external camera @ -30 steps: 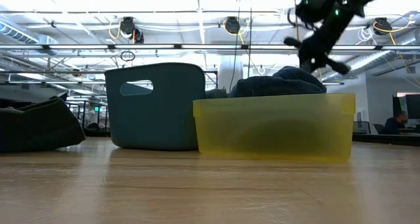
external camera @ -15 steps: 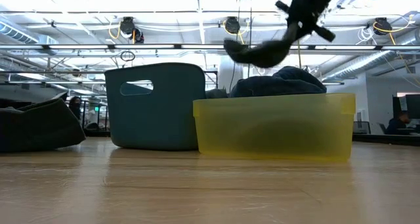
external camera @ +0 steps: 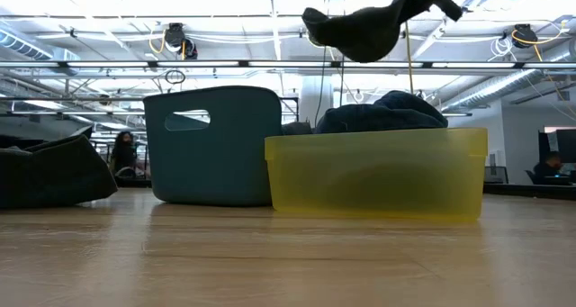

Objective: Pick & Place hat
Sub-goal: Put the top black cap into the blue bin

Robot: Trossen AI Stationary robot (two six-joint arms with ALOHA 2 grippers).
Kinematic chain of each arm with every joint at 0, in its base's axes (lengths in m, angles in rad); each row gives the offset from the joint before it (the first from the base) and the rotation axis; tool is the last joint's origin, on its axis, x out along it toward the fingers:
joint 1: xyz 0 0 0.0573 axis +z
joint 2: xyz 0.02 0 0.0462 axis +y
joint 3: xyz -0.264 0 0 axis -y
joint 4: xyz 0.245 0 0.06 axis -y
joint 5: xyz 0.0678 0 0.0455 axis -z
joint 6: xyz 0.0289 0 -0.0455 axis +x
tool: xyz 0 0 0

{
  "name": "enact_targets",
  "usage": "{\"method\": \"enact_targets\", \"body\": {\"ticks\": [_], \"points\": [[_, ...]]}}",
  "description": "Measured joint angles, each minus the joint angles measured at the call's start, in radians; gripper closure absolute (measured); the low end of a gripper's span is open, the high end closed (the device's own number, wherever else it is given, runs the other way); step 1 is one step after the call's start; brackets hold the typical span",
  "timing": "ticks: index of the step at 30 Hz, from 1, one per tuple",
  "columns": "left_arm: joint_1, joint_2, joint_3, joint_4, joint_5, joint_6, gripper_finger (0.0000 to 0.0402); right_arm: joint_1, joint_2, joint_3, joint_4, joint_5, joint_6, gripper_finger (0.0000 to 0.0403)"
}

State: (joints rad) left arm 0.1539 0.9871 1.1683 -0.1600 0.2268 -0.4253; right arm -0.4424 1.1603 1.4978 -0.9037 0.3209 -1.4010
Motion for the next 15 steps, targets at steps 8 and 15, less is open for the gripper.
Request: {"method": "enact_targets", "body": {"ticks": [8,15], "points": [[0.000,0.000,0.000,0.000,0.000,0.000,0.0007,0.189,-0.002,0.007,-0.055,0.261,0.180,0.0403],[0.000,0.000,0.000,0.000,0.000,0.001,0.0007,0.385,-0.002,0.007,-0.055,0.377,0.450,0.0403]]}}
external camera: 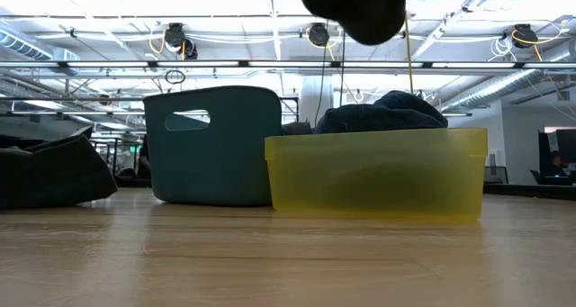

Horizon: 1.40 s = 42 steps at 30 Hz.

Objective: Pick & Place hat
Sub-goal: Put the top black cap into the blue bin

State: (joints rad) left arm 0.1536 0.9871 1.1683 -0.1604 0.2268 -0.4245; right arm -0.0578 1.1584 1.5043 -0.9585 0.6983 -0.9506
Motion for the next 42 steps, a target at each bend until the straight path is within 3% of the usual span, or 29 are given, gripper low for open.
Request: {"method": "enact_targets", "body": {"ticks": [10,19,30,35,42], "points": [[0.000,0.000,0.000,0.000,0.000,-0.001,0.0007,0.288,0.046,0.000,0.124,0.167,0.274,0.0403],[0.000,0.000,0.000,0.000,0.000,-0.001,0.0007,0.457,0.126,0.000,0.365,0.185,0.468,0.0403],[0.000,0.000,0.000,0.000,0.000,0.010,0.0007,0.545,0.131,0.000,0.570,0.024,0.693,0.0403],[0.005,0.000,0.000,0.000,-0.018,0.111,0.0007,0.552,0.129,0.000,0.610,-0.053,0.796,0.0403],[0.005,0.000,0.000,0.000,-0.018,0.103,0.0007,0.551,0.127,0.000,0.665,-0.174,0.952,0.0403]]}}
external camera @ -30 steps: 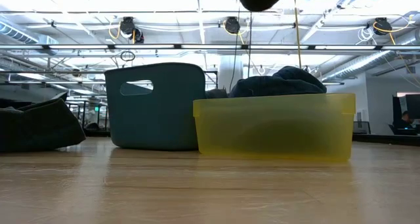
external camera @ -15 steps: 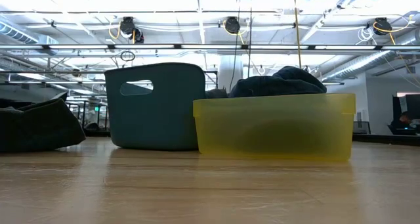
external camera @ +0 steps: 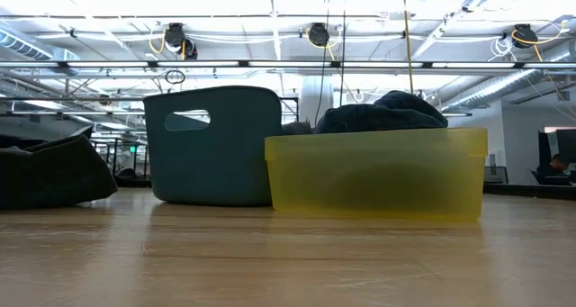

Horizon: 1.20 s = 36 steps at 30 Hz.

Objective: Pick & Place hat
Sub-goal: Put the top black cap into the blue bin

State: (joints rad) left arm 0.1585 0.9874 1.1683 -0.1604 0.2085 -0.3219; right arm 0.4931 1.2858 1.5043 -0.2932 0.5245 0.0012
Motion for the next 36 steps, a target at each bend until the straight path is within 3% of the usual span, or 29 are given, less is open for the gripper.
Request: {"method": "enact_targets", "body": {"ticks": [11,19,36], "points": [[-0.001,0.000,0.000,0.006,0.001,-0.108,0.0007,-0.016,-0.020,0.000,0.050,-0.059,0.276,0.0403],[-0.001,0.000,0.000,0.006,0.062,0.013,0.0007,-0.064,-0.025,0.000,0.065,-0.166,0.482,0.0403],[0.000,0.000,0.000,-0.077,0.105,0.211,0.0007,-0.172,0.028,0.000,0.102,-0.377,0.676,0.0403]]}}
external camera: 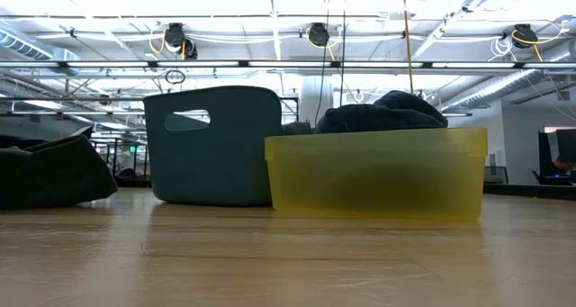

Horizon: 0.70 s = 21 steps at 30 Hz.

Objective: Pick & Place hat
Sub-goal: Put the top black cap into the blue bin

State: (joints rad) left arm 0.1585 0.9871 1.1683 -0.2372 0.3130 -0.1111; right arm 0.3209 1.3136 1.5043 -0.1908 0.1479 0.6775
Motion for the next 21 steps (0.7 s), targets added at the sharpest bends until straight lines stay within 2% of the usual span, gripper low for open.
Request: {"method": "enact_targets", "body": {"ticks": [3,11,17,21], "points": [[0.000,0.000,0.007,-0.034,-0.001,0.028,0.0007,-0.012,0.022,0.000,0.000,-0.050,0.035,0.0403],[0.000,0.028,0.196,-0.377,-0.078,0.169,0.0007,-0.049,0.088,0.000,-0.017,-0.237,0.131,0.0403],[0.003,0.075,0.344,-0.590,-0.078,0.165,0.0007,-0.096,0.150,0.000,-0.001,-0.342,0.149,0.0403],[0.003,0.125,0.380,-0.700,-0.076,0.146,0.0007,-0.128,0.201,-0.001,0.000,-0.417,0.148,0.0403]]}}
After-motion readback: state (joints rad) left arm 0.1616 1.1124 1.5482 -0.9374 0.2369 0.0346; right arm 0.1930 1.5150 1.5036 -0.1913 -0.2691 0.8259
